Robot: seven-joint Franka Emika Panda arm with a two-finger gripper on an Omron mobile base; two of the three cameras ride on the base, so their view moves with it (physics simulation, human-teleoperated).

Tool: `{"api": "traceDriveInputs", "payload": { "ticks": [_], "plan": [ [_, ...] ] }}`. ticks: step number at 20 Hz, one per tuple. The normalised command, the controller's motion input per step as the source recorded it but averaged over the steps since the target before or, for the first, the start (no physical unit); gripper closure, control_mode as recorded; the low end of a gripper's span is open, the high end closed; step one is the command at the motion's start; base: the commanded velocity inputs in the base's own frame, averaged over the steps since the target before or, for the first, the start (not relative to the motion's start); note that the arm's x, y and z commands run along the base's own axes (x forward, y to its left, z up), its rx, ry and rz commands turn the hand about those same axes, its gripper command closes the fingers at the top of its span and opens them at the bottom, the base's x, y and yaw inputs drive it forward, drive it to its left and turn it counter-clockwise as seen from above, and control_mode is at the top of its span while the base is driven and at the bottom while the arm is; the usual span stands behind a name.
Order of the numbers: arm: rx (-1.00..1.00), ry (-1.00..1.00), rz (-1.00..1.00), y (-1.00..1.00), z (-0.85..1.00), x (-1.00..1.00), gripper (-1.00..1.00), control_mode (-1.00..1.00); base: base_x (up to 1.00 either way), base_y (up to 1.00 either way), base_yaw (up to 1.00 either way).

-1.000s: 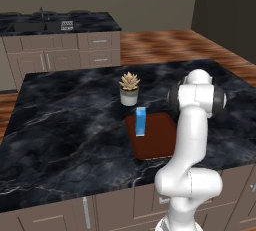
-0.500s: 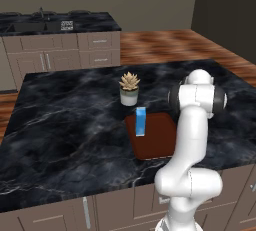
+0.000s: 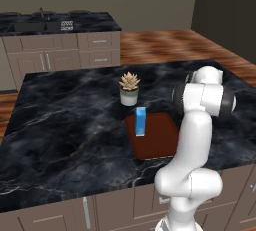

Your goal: Take out the milk from the fridge and place it on the tray on the counter. Then take the sugar cube near the tray and place it in the tray.

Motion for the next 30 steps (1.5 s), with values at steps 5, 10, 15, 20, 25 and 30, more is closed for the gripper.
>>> {"api": "traceDriveInputs", "payload": {
  "ticks": [5, 10, 15, 20, 25, 30],
  "plan": [
    [0.0, -0.03, 0.09, 0.84, 0.18, -0.57, 1.0, -1.0, 0.0, 0.0, 0.0],
    [-0.06, -0.16, 0.12, 0.82, 0.17, -0.25, 1.0, -1.0, 0.0, 0.0, 0.0],
    [-0.12, -0.06, 0.19, 0.5, 0.13, -0.34, 1.0, -1.0, 0.0, 0.0, 0.0],
    [-0.03, 0.0, 0.15, 0.6, 0.0, -0.4, 1.0, -1.0, 0.0, 0.0, 0.0],
    [0.0, 0.0, 0.16, 0.39, -0.09, -0.04, 1.0, -1.0, 0.0, 0.0, 0.0],
    [0.01, 0.0, 0.16, 0.22, -0.23, 0.0, 1.0, -1.0, 0.0, 0.0, 0.0]
  ]
}}
